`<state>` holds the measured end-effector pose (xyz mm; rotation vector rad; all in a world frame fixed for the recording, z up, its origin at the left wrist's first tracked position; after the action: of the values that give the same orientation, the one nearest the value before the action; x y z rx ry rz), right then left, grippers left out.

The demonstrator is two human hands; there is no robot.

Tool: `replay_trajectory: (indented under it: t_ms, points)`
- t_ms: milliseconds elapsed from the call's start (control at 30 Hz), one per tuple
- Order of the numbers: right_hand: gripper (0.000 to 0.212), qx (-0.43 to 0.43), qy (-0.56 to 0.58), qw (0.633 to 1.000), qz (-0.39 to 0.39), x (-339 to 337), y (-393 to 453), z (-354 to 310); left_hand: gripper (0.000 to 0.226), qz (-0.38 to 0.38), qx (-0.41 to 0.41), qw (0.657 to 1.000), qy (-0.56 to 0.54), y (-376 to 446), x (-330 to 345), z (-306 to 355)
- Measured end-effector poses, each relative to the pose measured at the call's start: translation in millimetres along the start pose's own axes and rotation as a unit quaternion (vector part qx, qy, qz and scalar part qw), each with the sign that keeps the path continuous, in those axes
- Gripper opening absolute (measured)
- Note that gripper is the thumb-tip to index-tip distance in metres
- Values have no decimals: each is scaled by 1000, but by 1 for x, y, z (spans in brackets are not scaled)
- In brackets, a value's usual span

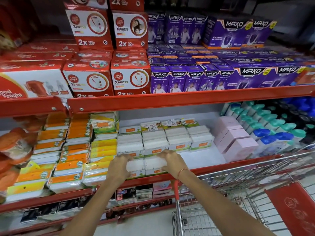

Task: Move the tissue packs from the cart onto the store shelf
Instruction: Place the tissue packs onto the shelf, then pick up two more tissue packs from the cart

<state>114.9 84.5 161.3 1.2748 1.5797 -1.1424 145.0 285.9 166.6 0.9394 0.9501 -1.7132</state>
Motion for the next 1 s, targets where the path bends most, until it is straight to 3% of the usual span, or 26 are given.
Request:
replay_trajectory:
  t_ms: [200,333,533,767,1000]
  points:
    - [64,-18,33,999,-3,-1,-12,7,68,-2,51,998,-23,-6,5,18]
    - [47,-8,63,995,71,-2,-41,37,43,46,144,985,-86,-13,15,60]
    - [27,60,124,979,149,3,-93,103,19,69,210,968,-119,-14,58,135]
    - [24,173,120,977,40,44,-156,217,14,-46,247,960,-124,-16,158,231]
    - [32,241,98,957,-131,106,-218,303,22,-234,197,951,-54,-20,273,272]
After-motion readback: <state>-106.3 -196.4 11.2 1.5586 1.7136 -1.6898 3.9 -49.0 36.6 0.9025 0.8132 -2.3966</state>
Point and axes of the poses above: each hand's wrist, its own y-axis towards the middle knuckle, its own x-axis out of the palm, z = x × y, the point moved 3 cm from there along y, towards the middle knuckle, and after that the axes turned 3 degrees about -y, right-handed, at the moved point
